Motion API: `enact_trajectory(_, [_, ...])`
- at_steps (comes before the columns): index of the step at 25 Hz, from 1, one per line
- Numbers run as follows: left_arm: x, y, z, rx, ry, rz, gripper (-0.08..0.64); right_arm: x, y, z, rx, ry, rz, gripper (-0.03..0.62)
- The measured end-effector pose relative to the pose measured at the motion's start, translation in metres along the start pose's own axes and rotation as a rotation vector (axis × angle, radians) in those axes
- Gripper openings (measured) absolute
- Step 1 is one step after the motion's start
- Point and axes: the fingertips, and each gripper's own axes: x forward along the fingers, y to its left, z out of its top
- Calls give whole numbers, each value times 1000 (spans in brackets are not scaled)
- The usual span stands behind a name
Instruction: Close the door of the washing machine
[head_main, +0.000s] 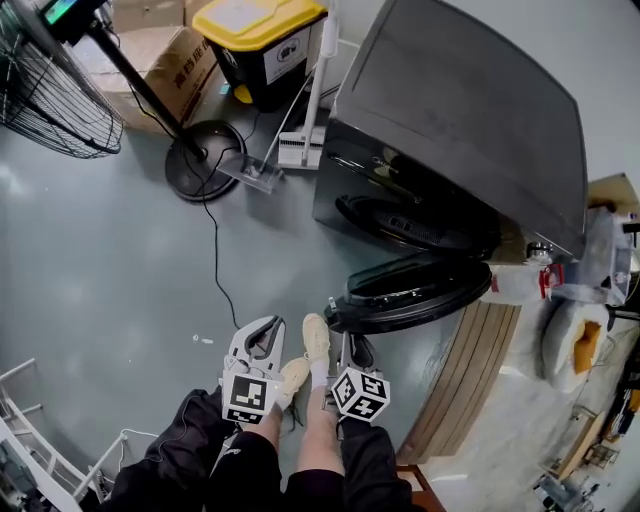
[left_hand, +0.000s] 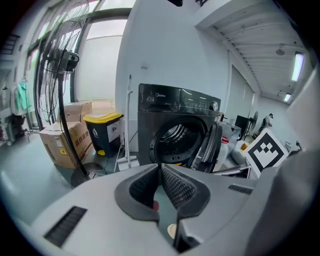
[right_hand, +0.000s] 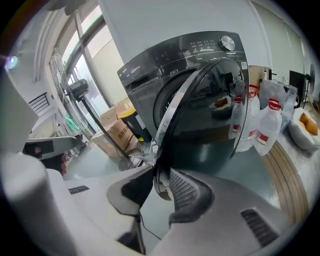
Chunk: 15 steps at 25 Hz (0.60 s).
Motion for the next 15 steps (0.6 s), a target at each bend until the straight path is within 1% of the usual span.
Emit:
enact_trajectory(3, [7, 8, 5, -9, 0, 17, 38, 9, 8, 9, -5, -4, 8, 120])
enact_trajectory(7, [18, 21, 12, -27, 7, 29, 38, 26, 23, 23, -41, 7, 27, 118])
enact_trajectory(15, [36, 25, 27, -51, 17, 55, 37, 50, 33, 49, -105, 57, 65, 106])
